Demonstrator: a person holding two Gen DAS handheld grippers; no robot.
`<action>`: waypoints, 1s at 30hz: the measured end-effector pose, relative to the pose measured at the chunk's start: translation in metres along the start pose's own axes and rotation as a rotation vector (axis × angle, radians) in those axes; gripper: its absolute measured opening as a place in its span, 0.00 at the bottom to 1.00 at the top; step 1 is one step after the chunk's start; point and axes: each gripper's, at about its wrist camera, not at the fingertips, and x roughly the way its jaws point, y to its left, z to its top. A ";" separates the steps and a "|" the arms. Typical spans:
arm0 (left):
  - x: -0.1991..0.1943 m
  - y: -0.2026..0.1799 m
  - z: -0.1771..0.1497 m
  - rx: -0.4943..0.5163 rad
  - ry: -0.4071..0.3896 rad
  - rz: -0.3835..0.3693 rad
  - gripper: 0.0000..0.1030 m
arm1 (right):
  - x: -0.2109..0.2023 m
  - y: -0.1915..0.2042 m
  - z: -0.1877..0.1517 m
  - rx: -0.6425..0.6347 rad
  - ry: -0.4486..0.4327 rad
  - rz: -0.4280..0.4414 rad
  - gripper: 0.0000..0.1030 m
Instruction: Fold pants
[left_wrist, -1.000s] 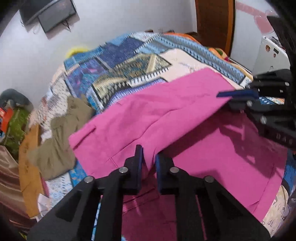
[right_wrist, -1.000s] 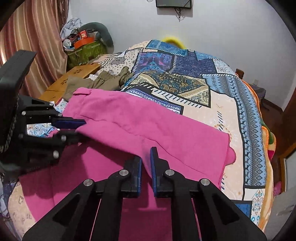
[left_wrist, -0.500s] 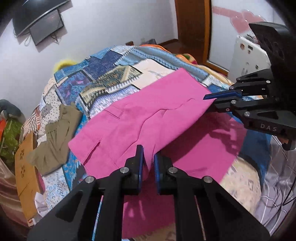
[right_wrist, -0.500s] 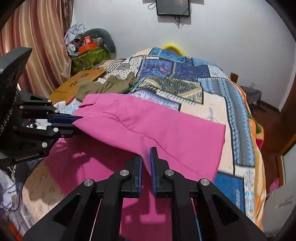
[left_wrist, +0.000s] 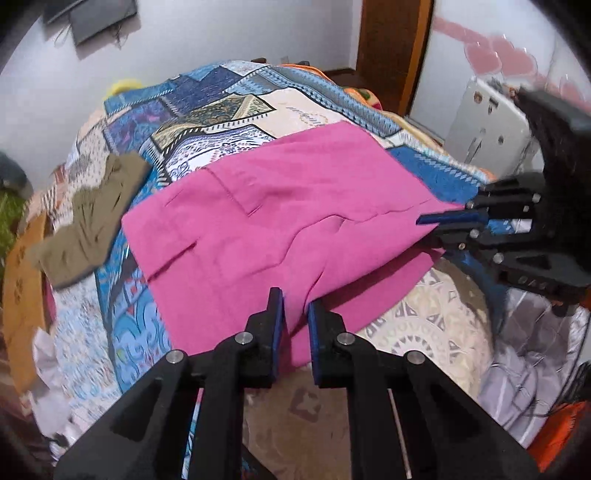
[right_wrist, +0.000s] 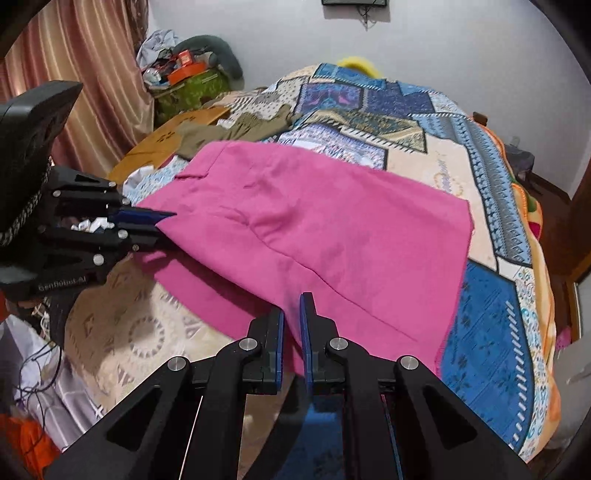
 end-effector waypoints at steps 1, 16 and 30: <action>-0.005 0.004 -0.003 -0.021 -0.003 -0.015 0.11 | 0.000 0.002 -0.003 -0.003 0.005 -0.009 0.07; -0.039 0.076 -0.024 -0.327 -0.025 0.058 0.20 | -0.055 -0.050 -0.028 0.201 -0.066 -0.142 0.25; -0.001 0.075 -0.035 -0.433 0.044 -0.018 0.19 | -0.042 -0.080 -0.054 0.386 -0.032 -0.098 0.38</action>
